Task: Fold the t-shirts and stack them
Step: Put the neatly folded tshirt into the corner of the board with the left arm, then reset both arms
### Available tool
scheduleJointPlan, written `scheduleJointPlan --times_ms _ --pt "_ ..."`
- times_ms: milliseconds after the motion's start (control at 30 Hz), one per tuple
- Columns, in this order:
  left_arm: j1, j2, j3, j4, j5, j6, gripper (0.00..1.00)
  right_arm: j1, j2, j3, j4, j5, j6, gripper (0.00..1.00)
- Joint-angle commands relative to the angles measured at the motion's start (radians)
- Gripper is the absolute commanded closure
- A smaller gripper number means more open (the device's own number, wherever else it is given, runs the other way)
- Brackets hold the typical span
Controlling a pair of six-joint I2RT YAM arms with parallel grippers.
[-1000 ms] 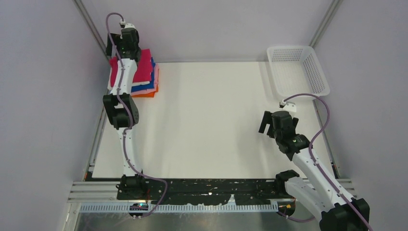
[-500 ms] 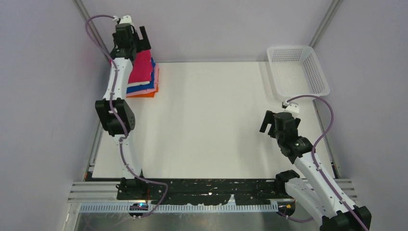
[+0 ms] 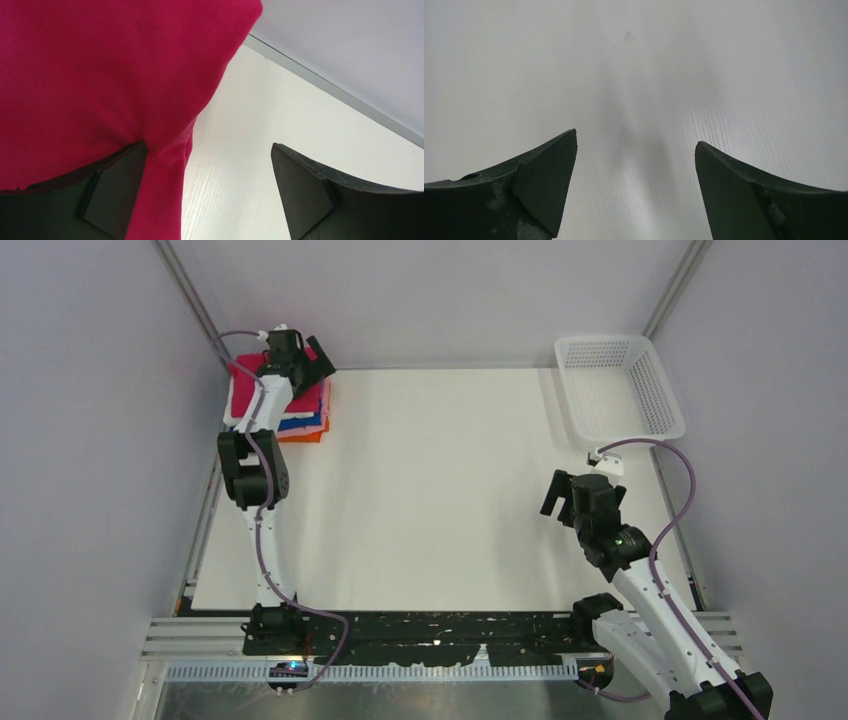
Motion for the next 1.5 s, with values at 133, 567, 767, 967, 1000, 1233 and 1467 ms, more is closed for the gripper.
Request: scheduleJointPlan --times_ms 133,567,767,967,1000,1233,1467 --pt "0.001 0.043 0.008 0.060 0.103 -0.127 0.00 -0.005 -0.019 -0.003 0.026 0.020 0.000 0.05" --pt "-0.110 -0.348 -0.138 0.032 0.035 0.039 0.01 -0.003 -0.101 -0.007 0.067 0.001 0.002 0.05" --pt "-0.193 -0.829 -0.677 0.122 -0.022 0.096 0.00 -0.004 -0.146 -0.046 0.128 -0.048 0.020 0.05" --pt "-0.315 -1.309 -1.283 0.236 -0.082 0.051 0.00 -0.004 -0.194 -0.138 0.196 -0.045 0.050 0.05" --pt "-0.337 -1.373 -1.352 0.225 -0.101 0.044 0.00 -0.005 -0.199 -0.150 0.214 -0.043 0.055 0.05" --pt "-0.364 -1.616 -1.579 0.146 -0.183 0.014 0.00 -0.005 -0.236 -0.179 0.207 0.001 0.085 0.05" --pt "-0.364 -1.669 -1.578 0.097 -0.243 0.040 0.00 -0.004 -0.252 -0.182 0.200 0.016 0.082 0.05"
